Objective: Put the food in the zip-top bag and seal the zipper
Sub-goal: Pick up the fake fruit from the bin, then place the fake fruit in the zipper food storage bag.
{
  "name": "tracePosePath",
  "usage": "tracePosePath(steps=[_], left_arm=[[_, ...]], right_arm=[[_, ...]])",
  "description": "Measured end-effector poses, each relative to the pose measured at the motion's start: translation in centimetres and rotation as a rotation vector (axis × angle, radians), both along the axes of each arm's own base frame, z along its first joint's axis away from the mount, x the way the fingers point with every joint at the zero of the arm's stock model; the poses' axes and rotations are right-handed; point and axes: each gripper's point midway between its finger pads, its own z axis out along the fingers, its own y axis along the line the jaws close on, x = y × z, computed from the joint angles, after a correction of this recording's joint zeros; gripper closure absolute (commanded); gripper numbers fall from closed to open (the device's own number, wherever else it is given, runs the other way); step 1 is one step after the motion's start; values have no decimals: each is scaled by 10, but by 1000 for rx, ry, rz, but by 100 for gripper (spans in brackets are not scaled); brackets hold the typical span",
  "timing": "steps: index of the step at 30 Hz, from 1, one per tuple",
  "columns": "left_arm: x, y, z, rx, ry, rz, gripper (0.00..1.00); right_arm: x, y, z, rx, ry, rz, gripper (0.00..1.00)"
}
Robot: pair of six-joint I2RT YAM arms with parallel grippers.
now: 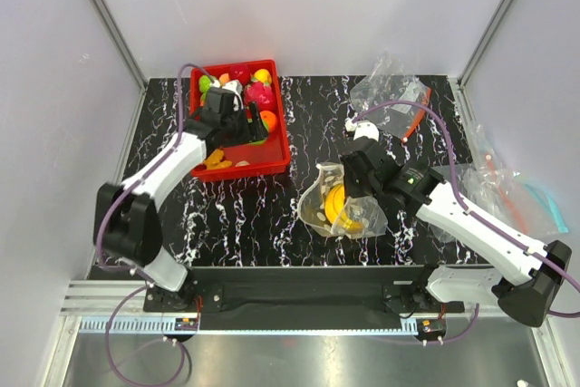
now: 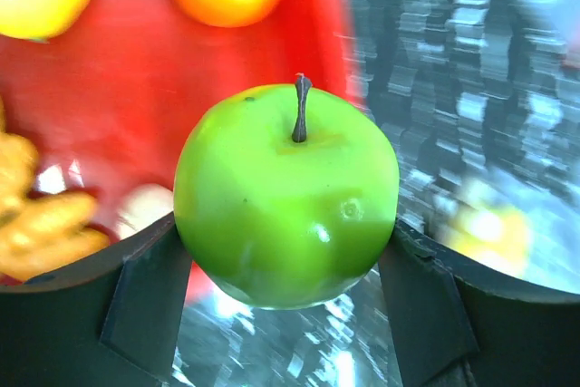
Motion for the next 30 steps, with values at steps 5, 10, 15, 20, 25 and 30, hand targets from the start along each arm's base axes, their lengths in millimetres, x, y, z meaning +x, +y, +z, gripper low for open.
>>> tracePosePath(steps=[5, 10, 15, 20, 25, 30], left_arm=[[-55, -34, 59, -156, -158, -111, 34], [-123, -82, 80, -251, -209, -285, 34], [-189, -122, 73, -276, -198, -448, 34], [-214, -135, 53, -256, -160, -485, 34], [-220, -155, 30, -224, -125, -518, 34], [-215, -165, -8, -157, -49, -520, 34]], right_arm=[[1, 1, -3, -11, 5, 3, 100], [4, 4, -7, -18, 10, 4, 100], [6, 7, -5, -5, -1, 3, 100], [8, 9, -3, 9, -8, -1, 100], [8, 10, -1, 22, -12, -6, 100], [7, 11, 0, 30, -8, -2, 100]])
